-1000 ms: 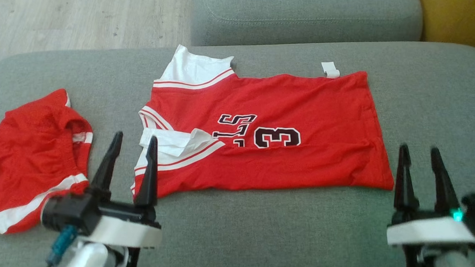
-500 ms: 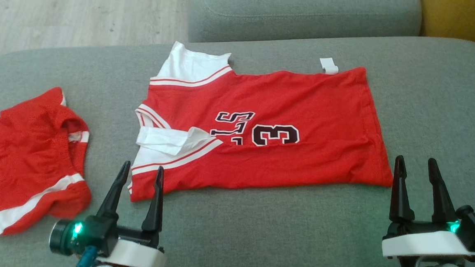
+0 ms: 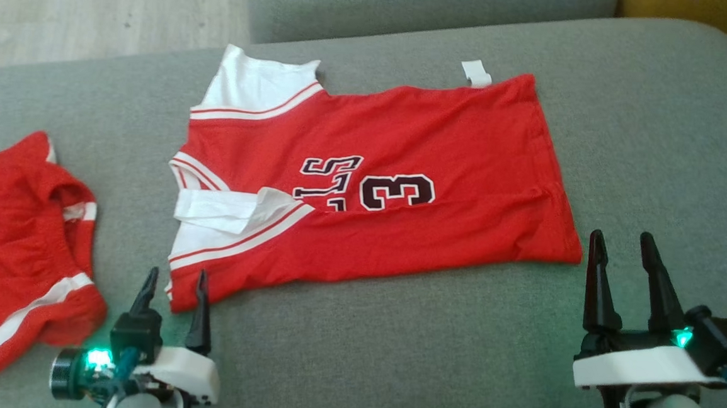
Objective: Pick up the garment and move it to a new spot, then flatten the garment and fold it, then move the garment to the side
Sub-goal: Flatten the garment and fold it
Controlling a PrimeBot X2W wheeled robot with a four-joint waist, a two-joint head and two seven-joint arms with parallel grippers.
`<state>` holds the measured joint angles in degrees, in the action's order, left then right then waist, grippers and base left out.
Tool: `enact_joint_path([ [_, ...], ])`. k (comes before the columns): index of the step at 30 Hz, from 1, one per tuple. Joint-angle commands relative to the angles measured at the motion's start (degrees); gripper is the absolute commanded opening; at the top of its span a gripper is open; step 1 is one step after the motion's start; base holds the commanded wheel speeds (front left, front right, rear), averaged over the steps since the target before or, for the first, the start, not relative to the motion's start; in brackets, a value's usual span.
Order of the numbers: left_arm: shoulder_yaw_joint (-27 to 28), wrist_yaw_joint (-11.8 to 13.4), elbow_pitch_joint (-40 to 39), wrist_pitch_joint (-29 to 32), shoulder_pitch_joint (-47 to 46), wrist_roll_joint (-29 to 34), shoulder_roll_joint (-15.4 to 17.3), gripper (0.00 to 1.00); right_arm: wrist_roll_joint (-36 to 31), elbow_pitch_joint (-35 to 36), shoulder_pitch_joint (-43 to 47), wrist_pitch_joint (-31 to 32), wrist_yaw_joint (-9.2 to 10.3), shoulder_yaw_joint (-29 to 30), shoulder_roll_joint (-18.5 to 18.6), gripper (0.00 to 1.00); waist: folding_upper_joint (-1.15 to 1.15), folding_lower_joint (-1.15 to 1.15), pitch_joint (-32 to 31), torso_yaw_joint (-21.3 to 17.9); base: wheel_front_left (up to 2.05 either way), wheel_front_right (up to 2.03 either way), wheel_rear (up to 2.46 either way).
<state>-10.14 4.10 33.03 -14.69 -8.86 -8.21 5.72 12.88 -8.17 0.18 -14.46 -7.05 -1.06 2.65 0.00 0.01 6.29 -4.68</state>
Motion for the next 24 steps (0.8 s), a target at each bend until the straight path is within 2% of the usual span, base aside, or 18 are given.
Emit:
enact_joint_path([
  [1,2.6,0.4,0.5,-0.3,-3.3,0.5,0.9,1.00,0.8,1.9,-2.9,-0.5,-0.44,-1.3,0.2,1.00,0.00,-0.01,0.7,-0.7,0.00,0.00,0.00],
  [5,2.9,0.5,5.8,-0.3,-5.6,0.8,1.7,1.00,1.7,2.0,-3.5,-0.5,-0.44,-1.9,0.2,1.00,0.00,-0.01,1.4,-1.2,0.00,0.00,0.00],
  [10,1.7,-1.7,11.2,-0.3,-7.6,0.9,1.9,0.98,2.3,1.7,-3.9,-0.5,-0.44,-2.2,0.2,1.00,0.00,-0.01,1.8,-1.3,0.00,0.00,0.00],
  [11,1.5,-2.1,12.2,-0.3,-7.9,0.8,1.9,0.60,2.8,1.5,-3.9,-0.5,-0.44,-2.1,0.2,1.00,0.00,-0.01,1.7,-1.3,0.00,0.00,0.00],
  [12,1.3,-2.7,13.2,-0.3,-8.3,0.6,1.7,0.34,3.1,1.3,-4.1,-0.5,-0.44,-2.0,0.2,1.00,0.00,-0.01,1.7,-1.2,0.00,0.00,0.00],
  [13,1.0,-3.2,14.1,-0.3,-8.6,0.5,1.5,0.00,3.2,0.8,-4.2,-0.5,-0.44,-2.0,0.2,1.00,0.00,-0.01,1.7,-1.1,0.00,0.00,0.00],
  [18,0.1,-4.5,15.7,-0.3,-10.4,0.3,1.0,0.00,2.5,-1.5,-5.6,-0.5,-0.44,-1.1,0.2,1.00,0.00,-0.01,1.3,0.2,0.00,0.00,0.00],
  [24,0.8,-3.6,4.5,-0.3,-9.1,1.0,1.0,0.00,2.5,-7.8,-7.4,1.6,-0.44,1.5,0.2,1.00,0.00,-0.01,0.9,2.2,0.00,0.00,0.00],
])
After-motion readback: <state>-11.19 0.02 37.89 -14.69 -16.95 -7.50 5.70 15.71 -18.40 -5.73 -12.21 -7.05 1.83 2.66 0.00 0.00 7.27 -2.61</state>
